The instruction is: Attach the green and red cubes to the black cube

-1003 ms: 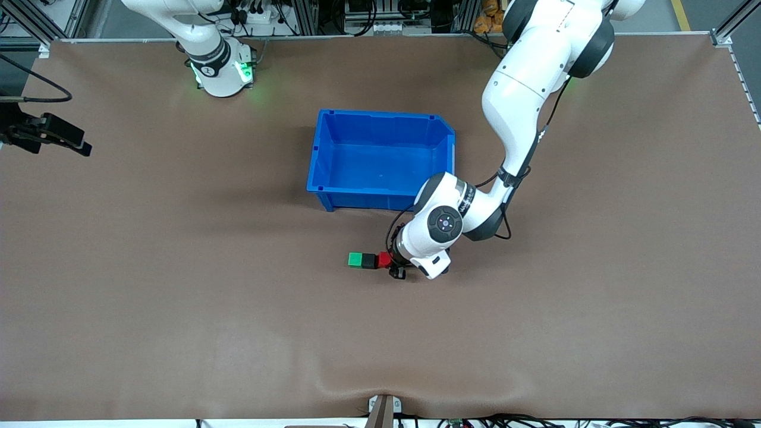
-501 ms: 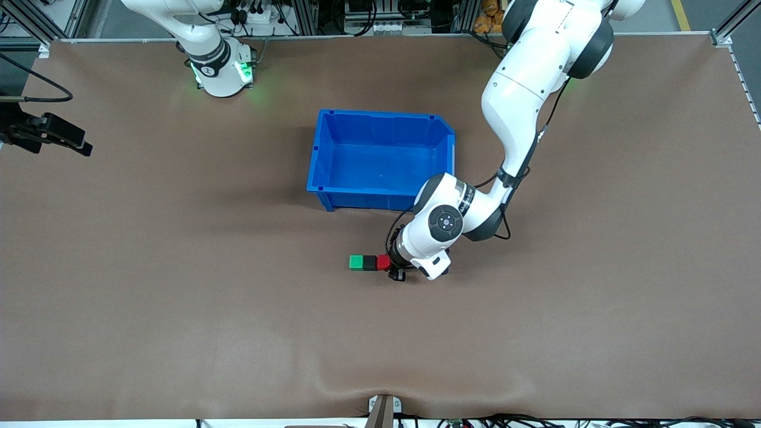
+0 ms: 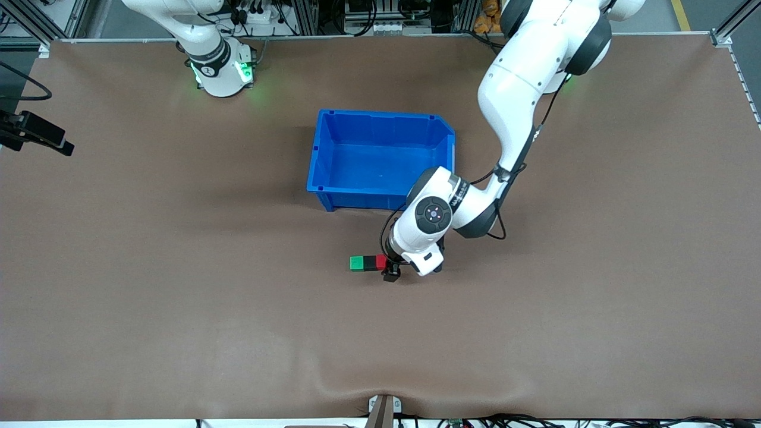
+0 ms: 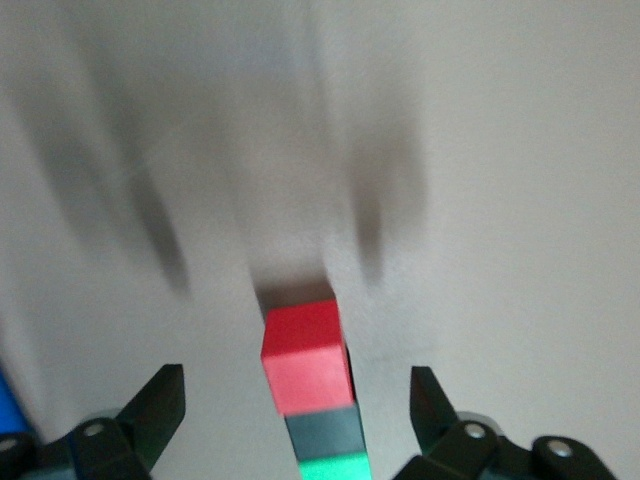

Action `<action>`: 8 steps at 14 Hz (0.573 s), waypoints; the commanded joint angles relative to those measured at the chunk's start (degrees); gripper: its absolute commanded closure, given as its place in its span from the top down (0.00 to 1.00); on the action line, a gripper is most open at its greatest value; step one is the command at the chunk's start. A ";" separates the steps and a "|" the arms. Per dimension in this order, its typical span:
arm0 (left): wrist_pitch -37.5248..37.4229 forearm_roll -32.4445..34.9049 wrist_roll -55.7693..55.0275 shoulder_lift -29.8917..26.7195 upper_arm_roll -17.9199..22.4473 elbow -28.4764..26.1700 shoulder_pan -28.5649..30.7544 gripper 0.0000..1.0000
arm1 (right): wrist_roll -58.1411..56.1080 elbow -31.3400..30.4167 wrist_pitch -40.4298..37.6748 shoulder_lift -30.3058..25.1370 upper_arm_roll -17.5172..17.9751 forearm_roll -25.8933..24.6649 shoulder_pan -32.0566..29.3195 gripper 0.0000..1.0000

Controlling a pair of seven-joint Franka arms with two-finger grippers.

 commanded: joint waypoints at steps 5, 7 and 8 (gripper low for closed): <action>-16.12 4.93 13.38 -14.62 0.37 -1.92 4.97 1.00 | 0.06 0.64 -1.68 1.33 0.54 0.29 0.33 1.00; -22.44 4.93 21.90 -18.83 0.37 -2.36 7.17 1.00 | 0.06 0.55 -2.03 1.51 0.54 0.29 0.94 1.00; -25.70 4.93 25.33 -20.86 0.37 -2.44 8.31 1.00 | 0.06 0.55 -2.29 1.77 0.54 0.29 1.55 1.00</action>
